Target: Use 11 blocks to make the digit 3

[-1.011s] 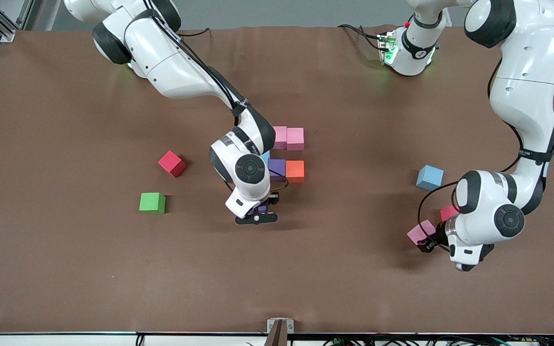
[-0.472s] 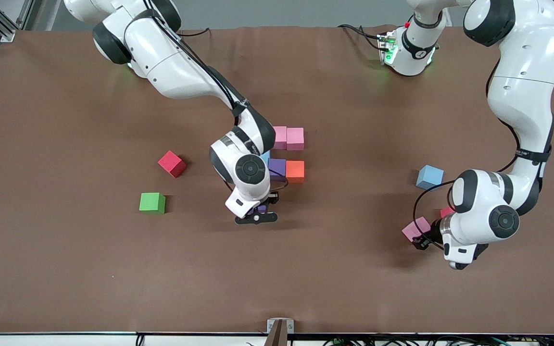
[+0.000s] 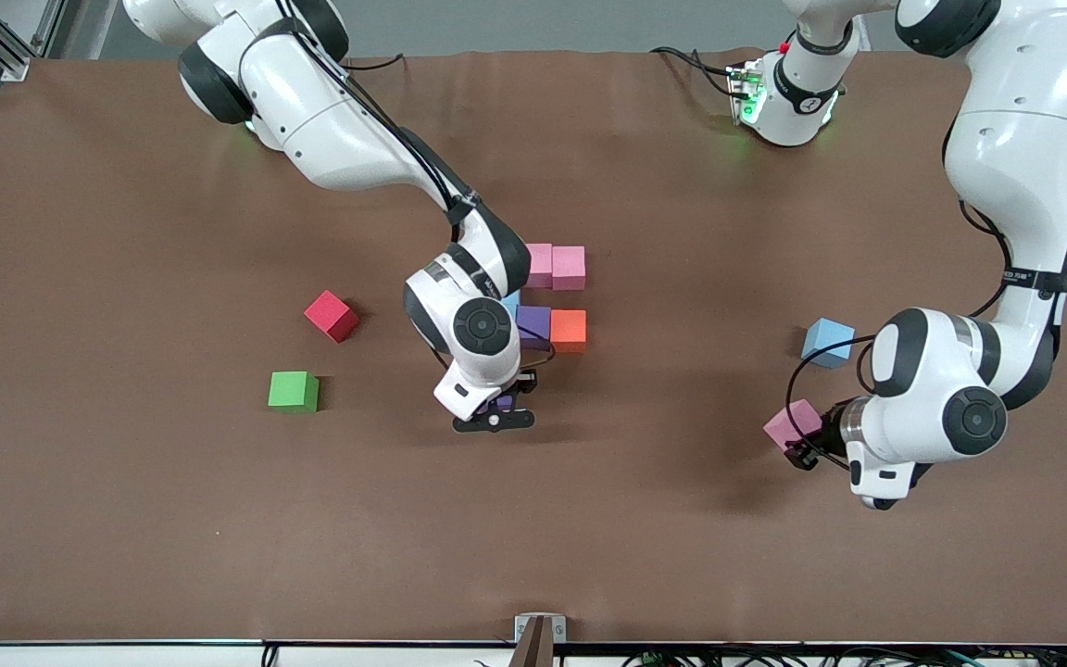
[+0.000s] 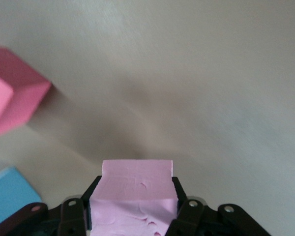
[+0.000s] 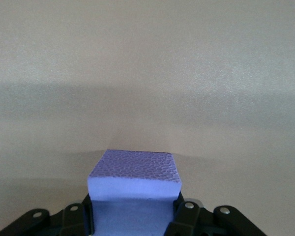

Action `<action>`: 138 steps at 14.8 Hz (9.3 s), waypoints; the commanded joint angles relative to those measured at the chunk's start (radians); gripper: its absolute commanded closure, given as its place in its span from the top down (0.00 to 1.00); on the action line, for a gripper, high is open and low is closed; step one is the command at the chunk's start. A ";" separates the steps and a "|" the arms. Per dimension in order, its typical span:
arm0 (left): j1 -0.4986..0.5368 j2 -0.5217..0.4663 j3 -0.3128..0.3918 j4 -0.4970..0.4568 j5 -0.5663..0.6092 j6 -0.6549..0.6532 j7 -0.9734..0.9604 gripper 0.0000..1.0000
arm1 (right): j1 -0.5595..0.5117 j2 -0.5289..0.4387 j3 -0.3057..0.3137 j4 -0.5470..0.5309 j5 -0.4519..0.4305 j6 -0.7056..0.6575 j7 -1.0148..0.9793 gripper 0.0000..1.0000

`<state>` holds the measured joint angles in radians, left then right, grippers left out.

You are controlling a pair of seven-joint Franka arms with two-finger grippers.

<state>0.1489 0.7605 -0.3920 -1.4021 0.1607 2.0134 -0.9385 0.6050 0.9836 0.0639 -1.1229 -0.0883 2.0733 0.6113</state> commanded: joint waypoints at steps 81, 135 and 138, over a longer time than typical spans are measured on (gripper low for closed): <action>-0.586 0.097 0.125 0.124 -0.007 0.076 -1.188 0.01 | -0.001 -0.046 -0.007 0.002 0.015 -0.044 0.083 1.00; -0.706 0.255 0.180 0.201 -0.023 0.395 -1.398 0.40 | -0.637 -0.887 -0.009 -0.273 0.021 -0.637 -0.579 1.00; -0.707 0.253 0.183 0.201 -0.023 0.398 -1.395 0.99 | -0.630 -0.882 -0.006 -0.265 0.024 -0.637 -0.578 1.00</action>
<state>-0.5401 0.9888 -0.2297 -1.2312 0.1582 2.3947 -2.3266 -0.0175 0.0994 0.0479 -1.4021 -0.0708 1.4518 0.0466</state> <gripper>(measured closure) 0.379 0.000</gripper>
